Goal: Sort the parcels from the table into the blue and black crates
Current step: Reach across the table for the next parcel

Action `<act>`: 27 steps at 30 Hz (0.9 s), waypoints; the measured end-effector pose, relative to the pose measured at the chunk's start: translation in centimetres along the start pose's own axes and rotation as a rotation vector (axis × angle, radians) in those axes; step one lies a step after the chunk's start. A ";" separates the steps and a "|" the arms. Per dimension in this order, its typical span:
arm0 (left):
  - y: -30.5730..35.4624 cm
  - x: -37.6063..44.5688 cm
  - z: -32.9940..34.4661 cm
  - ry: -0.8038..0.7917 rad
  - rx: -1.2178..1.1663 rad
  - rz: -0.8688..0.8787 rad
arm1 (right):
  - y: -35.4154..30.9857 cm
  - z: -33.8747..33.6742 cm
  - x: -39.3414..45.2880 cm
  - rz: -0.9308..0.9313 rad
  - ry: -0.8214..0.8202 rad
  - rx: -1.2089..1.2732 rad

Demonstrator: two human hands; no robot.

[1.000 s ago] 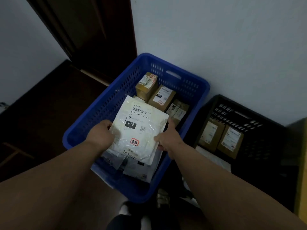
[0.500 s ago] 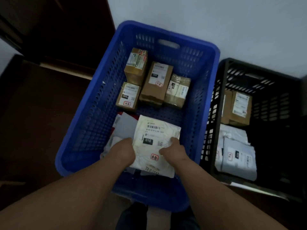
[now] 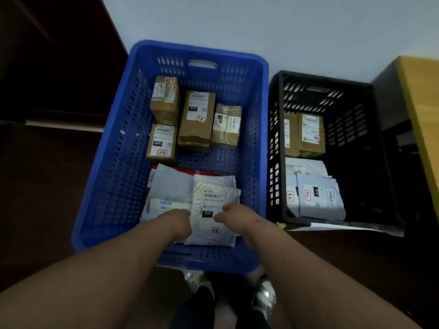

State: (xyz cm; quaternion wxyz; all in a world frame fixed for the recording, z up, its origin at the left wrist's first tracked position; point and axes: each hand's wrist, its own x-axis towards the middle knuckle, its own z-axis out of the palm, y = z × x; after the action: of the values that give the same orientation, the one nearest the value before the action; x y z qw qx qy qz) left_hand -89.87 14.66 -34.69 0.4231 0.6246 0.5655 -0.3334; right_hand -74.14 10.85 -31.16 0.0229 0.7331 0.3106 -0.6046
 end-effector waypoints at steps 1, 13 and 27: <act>0.4 -0.8 -0.3 0.020 0.000 0.000 | 0.2 -0.4 -0.6 -0.022 -0.006 0.037; 11.5 -12.4 1.2 0.412 -0.122 0.192 | 8.5 -9.4 -13.6 -0.314 0.192 0.069; 37.5 -22.2 8.8 0.475 0.047 0.545 | 30.4 -23.9 -26.7 -0.248 0.539 0.208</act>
State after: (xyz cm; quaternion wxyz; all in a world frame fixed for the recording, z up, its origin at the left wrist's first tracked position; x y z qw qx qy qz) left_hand -55.33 -2.82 -12.85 0.3389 0.8220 0.4528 -0.0668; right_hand -40.64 -15.32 -11.09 -0.2091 0.8220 0.3290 -0.4152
